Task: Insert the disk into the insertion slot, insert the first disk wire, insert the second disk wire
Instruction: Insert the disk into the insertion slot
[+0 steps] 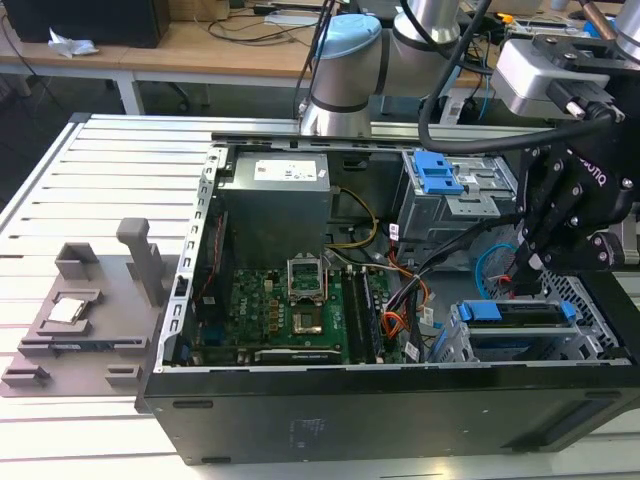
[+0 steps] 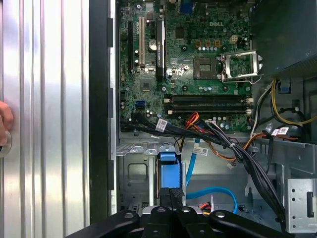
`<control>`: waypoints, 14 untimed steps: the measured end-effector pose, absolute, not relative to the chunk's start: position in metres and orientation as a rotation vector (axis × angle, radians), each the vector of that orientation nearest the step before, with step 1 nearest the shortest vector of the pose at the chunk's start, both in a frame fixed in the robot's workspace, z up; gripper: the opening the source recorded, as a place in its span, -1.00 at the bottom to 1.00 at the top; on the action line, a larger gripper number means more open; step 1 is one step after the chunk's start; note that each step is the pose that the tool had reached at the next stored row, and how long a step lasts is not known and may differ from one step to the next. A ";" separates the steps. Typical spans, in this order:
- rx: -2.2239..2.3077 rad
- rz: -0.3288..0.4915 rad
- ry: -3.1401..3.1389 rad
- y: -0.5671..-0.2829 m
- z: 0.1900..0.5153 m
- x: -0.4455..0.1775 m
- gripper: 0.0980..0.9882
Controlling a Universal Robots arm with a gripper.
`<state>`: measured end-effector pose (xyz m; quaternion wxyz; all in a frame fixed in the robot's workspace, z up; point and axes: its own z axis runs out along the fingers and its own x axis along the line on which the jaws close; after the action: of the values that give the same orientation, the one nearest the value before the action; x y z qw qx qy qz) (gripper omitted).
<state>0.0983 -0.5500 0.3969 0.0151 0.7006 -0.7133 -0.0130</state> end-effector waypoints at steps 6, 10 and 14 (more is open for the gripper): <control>2.179 -0.043 -2.218 -0.550 0.396 0.107 -0.98; 2.179 -0.044 -2.217 -0.550 0.387 0.109 -0.98; 2.179 -0.044 -2.217 -0.550 0.384 0.109 -0.98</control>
<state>0.1093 -0.5498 0.3843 0.0164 0.7008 -0.7131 -0.0143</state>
